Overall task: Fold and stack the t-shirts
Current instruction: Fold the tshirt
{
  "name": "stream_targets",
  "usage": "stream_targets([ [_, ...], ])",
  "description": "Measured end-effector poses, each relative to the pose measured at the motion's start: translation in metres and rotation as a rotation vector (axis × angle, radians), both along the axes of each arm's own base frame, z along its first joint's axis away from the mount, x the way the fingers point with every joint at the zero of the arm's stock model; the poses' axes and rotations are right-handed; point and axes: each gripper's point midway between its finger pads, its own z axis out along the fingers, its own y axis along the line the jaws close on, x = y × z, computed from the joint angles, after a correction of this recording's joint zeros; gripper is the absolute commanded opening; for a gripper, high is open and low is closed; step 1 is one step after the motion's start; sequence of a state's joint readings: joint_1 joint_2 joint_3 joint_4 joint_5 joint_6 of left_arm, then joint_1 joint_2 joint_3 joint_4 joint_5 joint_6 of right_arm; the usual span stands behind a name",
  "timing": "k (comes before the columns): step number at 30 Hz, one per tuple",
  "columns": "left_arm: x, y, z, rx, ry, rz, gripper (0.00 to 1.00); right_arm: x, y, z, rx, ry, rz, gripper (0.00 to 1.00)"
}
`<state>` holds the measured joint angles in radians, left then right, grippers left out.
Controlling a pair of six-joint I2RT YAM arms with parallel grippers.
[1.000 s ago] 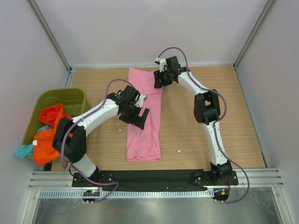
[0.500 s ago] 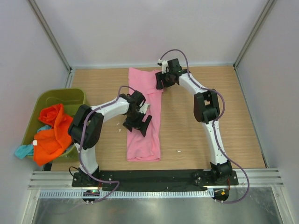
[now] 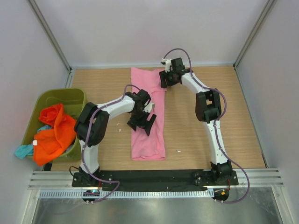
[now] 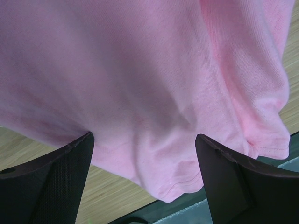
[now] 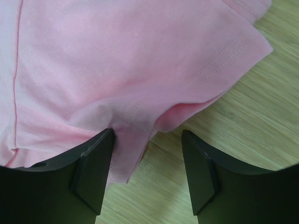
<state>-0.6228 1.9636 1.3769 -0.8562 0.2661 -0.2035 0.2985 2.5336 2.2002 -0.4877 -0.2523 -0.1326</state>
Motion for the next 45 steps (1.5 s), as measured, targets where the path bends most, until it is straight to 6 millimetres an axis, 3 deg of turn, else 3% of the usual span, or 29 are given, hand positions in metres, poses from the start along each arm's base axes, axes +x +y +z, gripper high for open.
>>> stream_targets([
  [8,0.003,-0.009,0.001,-0.004,0.004,-0.007,0.89,0.004,-0.011,-0.001,-0.041,-0.009,-0.021,0.66],
  [18,0.012,-0.029,0.002,-0.014,-0.037,-0.043,0.90,0.013,-0.038,-0.002,-0.075,-0.018,-0.063,0.66],
  [23,0.017,-0.031,0.006,-0.006,-0.066,-0.053,0.95,0.009,-0.040,0.001,-0.079,-0.006,-0.055,0.68],
  [25,0.021,-0.030,0.017,-0.007,-0.100,-0.056,0.99,0.004,-0.041,0.010,-0.079,0.001,-0.056,0.69],
  [28,0.030,-0.029,0.053,-0.033,-0.200,-0.063,1.00,-0.013,-0.046,0.046,-0.062,-0.010,-0.089,0.72],
  [29,0.037,-0.030,0.078,-0.059,-0.266,-0.061,0.99,-0.022,-0.049,0.066,-0.050,-0.026,-0.105,0.73],
  [33,0.064,-0.030,0.178,-0.184,-0.520,0.011,0.99,-0.060,-0.060,0.174,0.062,-0.146,-0.221,0.71],
  [35,0.074,-0.019,0.221,-0.255,-0.603,0.114,0.94,-0.081,-0.064,0.232,0.157,-0.208,-0.294,0.68],
  [37,0.081,0.001,0.239,-0.299,-0.627,0.255,0.86,-0.102,-0.067,0.267,0.260,-0.219,-0.345,0.65],
  [38,0.081,0.013,0.235,-0.303,-0.610,0.317,0.84,-0.113,-0.068,0.275,0.320,-0.208,-0.362,0.63],
  [40,0.077,0.035,0.207,-0.286,-0.521,0.438,0.82,-0.141,-0.072,0.249,0.418,-0.085,-0.405,0.63],
  [42,0.064,0.049,0.161,-0.241,-0.384,0.526,0.82,-0.179,-0.079,0.192,0.457,0.130,-0.485,0.63],
  [43,0.051,0.055,0.127,-0.199,-0.278,0.568,0.81,-0.200,-0.082,0.148,0.445,0.267,-0.539,0.63],
  [45,0.025,0.061,0.082,-0.134,-0.137,0.601,0.81,-0.244,-0.082,0.083,0.399,0.487,-0.599,0.63],
])
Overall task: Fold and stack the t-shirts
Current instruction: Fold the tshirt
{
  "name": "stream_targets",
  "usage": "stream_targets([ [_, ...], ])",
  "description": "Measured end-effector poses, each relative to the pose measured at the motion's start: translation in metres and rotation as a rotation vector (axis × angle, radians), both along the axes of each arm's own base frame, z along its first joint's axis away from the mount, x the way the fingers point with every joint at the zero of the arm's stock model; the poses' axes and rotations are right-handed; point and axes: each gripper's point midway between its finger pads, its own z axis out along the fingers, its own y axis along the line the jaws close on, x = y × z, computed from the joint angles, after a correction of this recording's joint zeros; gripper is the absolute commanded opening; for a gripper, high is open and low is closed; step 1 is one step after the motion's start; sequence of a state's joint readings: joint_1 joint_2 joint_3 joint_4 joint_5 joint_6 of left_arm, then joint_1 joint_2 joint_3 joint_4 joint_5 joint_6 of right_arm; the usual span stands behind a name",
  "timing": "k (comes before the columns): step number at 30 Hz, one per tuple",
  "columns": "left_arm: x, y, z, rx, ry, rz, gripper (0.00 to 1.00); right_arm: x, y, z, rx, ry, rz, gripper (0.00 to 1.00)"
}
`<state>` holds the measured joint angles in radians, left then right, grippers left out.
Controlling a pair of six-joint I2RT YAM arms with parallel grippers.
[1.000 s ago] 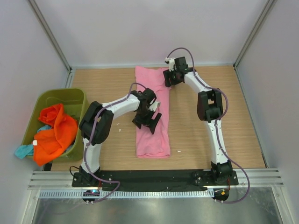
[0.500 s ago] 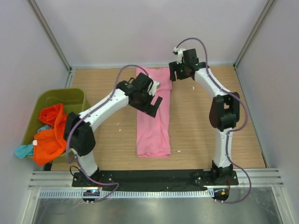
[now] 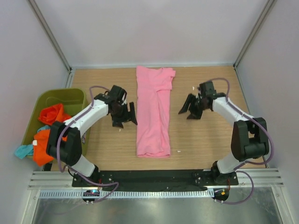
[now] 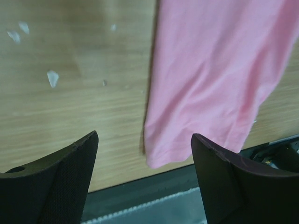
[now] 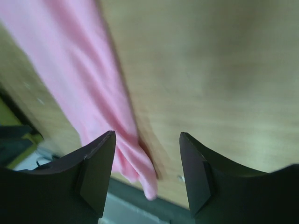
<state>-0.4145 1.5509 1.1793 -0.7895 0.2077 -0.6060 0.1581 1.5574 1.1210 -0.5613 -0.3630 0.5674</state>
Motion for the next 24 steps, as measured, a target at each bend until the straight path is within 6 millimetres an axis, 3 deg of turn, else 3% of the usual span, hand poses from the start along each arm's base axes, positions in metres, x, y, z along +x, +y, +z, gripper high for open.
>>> stream_targets([
  [2,-0.027,0.003,-0.030,0.005,0.126,0.023,0.80,-0.057,0.005,-0.051,0.017,0.215,0.004,0.63],
  [3,-0.036,0.003,-0.039,-0.002,0.160,0.031,0.79,-0.083,0.007,-0.067,0.026,0.299,0.006,0.62],
  [5,-0.048,0.001,-0.049,-0.026,0.211,0.056,0.78,-0.124,0.011,-0.084,0.040,0.415,0.015,0.61],
  [7,-0.056,-0.001,-0.056,-0.047,0.241,0.075,0.77,-0.146,0.016,-0.087,0.067,0.458,0.030,0.60],
  [13,-0.077,-0.006,-0.072,-0.100,0.329,0.129,0.74,-0.166,0.038,-0.086,0.160,0.468,0.071,0.59],
  [18,-0.076,-0.011,-0.074,-0.132,0.345,0.157,0.67,-0.183,0.063,-0.083,0.208,0.462,0.156,0.57],
  [24,-0.090,-0.016,-0.085,-0.125,0.384,0.155,0.64,-0.188,0.082,-0.078,0.248,0.441,0.211,0.55],
])
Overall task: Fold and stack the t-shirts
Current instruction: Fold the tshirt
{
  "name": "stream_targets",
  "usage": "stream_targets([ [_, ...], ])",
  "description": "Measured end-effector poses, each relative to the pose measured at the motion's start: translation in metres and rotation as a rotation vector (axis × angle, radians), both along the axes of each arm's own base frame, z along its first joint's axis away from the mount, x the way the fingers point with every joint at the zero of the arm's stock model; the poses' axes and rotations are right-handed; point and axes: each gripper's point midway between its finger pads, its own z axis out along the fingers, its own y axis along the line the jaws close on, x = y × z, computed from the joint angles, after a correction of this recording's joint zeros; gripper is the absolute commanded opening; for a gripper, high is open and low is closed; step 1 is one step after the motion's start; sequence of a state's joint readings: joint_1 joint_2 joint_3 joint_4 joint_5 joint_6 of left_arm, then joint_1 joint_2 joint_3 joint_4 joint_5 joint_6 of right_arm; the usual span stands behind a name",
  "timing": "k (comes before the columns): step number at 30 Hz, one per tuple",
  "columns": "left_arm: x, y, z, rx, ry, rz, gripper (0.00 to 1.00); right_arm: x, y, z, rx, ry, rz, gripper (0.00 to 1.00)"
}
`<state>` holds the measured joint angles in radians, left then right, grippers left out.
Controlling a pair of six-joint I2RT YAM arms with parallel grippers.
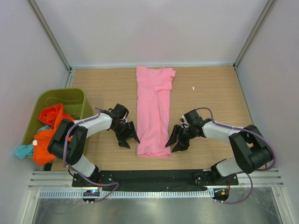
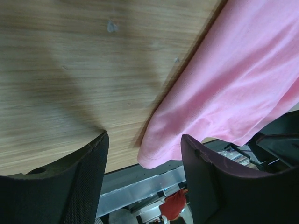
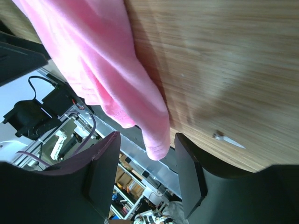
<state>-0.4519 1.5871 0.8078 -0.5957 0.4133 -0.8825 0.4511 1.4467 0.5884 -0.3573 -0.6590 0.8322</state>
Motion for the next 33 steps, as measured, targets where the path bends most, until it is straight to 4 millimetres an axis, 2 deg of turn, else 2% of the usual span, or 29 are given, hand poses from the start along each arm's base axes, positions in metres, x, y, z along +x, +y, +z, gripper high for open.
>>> stream_targets([
  [6,-0.014,-0.015,-0.001,-0.021,0.010,-0.047,0.61,-0.004,0.004,-0.002,0.009,-0.003,0.010,0.52],
  [15,-0.022,-0.020,-0.003,-0.031,0.019,-0.062,0.51,-0.019,0.004,-0.010,-0.005,0.026,0.035,0.46],
  [20,-0.023,-0.023,-0.004,-0.041,0.027,-0.057,0.48,-0.018,0.008,-0.014,-0.001,0.030,0.035,0.46],
  [25,-0.026,-0.024,-0.005,-0.046,0.032,-0.061,0.43,-0.014,0.011,-0.015,0.008,0.016,0.030,0.39],
  [28,-0.028,-0.024,-0.006,-0.050,0.036,-0.060,0.37,-0.011,0.012,-0.015,0.015,0.008,0.026,0.32],
  [29,-0.028,-0.024,-0.007,-0.048,0.039,-0.061,0.32,-0.011,0.013,-0.015,0.016,0.006,0.025,0.19],
  [30,-0.029,-0.024,-0.007,-0.048,0.041,-0.061,0.32,-0.010,0.013,-0.015,0.017,0.005,0.024,0.08],
  [31,-0.029,-0.025,-0.008,-0.048,0.043,-0.062,0.26,-0.010,0.013,-0.016,0.017,0.004,0.023,0.02],
  [33,-0.029,-0.026,-0.009,-0.051,0.053,-0.060,0.16,-0.009,0.013,-0.016,0.014,0.003,0.021,0.01],
])
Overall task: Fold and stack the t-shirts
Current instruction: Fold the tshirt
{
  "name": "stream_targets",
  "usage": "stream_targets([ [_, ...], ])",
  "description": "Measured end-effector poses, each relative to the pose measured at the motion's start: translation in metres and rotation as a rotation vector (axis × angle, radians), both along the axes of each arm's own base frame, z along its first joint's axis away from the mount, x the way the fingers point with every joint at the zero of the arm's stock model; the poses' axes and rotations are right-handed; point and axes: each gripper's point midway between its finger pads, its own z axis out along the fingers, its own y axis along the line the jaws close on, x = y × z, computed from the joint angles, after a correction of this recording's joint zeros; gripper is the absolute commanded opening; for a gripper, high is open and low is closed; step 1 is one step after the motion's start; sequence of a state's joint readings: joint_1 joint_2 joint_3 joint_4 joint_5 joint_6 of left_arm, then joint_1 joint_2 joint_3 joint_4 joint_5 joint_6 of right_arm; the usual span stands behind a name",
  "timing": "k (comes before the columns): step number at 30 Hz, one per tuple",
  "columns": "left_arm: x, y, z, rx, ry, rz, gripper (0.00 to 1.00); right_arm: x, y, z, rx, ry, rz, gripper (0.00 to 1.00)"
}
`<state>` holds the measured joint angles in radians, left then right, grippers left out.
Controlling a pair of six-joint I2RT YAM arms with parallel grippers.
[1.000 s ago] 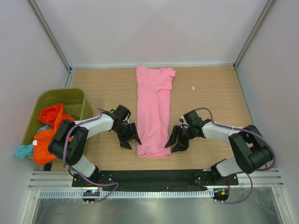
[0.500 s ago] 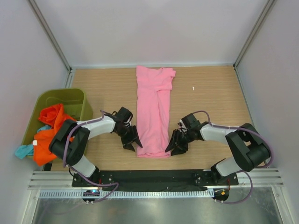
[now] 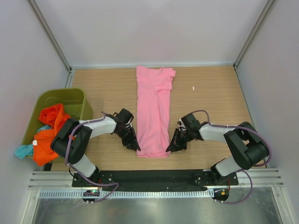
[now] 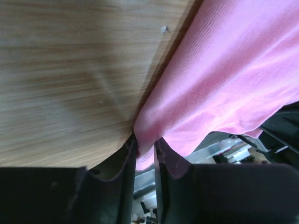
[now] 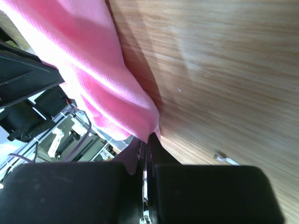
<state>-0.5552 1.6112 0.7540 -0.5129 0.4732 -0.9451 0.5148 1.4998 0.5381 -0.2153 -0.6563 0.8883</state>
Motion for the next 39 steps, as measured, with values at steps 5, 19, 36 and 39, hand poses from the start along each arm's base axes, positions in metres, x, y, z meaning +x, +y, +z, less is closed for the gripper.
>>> stream_targets([
  [5,0.001,0.000,-0.002,0.006,-0.005,-0.011,0.00,0.002,-0.001,0.000,-0.003,-0.007,-0.001,0.01],
  [19,0.121,-0.024,0.110,-0.086,-0.474,-0.111,0.00,0.109,-0.037,0.074,0.037,-0.287,-0.140,0.01],
  [36,0.275,-0.005,0.117,-0.035,-0.604,-0.026,0.00,0.282,-0.024,0.125,0.050,-0.565,-0.120,0.02],
  [39,0.306,-0.005,0.106,-0.030,-0.620,-0.015,0.07,0.305,-0.023,0.117,0.041,-0.581,-0.115,0.10],
])
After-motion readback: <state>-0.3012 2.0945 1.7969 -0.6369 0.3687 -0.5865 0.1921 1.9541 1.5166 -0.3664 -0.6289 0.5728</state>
